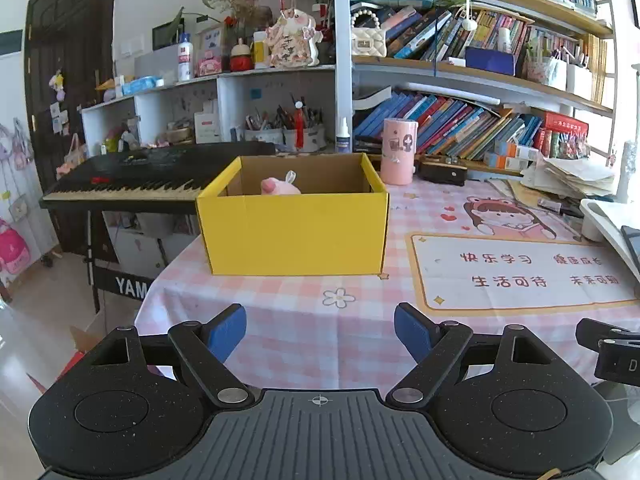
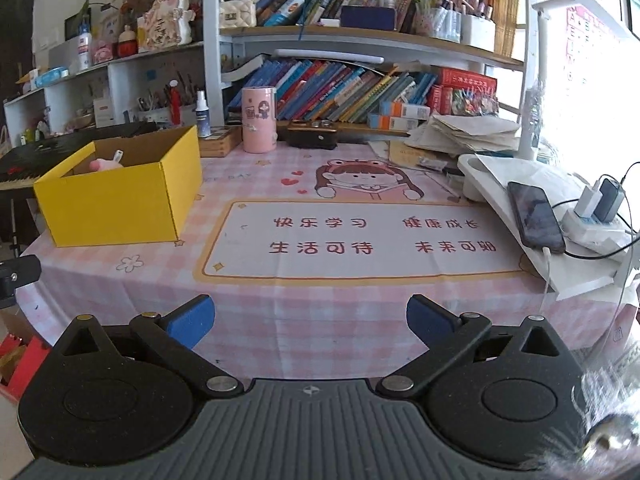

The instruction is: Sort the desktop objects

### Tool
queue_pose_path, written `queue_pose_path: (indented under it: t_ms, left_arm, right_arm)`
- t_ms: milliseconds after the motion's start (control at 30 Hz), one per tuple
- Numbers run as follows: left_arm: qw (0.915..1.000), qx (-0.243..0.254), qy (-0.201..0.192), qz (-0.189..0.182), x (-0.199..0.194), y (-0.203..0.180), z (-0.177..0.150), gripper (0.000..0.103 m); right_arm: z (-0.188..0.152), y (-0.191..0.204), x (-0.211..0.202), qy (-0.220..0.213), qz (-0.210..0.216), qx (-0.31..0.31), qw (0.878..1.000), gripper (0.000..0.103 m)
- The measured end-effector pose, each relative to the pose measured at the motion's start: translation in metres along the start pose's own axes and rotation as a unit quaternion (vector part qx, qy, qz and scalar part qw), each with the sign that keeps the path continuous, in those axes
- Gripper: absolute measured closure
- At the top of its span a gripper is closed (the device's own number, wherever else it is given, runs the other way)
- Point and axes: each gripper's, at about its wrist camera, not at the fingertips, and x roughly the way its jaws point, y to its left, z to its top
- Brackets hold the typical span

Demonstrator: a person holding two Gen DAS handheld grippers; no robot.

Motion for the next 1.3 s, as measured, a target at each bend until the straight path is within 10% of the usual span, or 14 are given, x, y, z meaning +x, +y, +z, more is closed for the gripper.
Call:
queue_pose_path:
  t_ms: [1300]
  left_arm:
    - [0.9985,0.034,0.023,-0.036,0.005,-0.02,-0.006,0.018]
  right_arm:
    - [-0.006,-0.001,-0.001,0.019,0.002,-0.013,1.0,0.0]
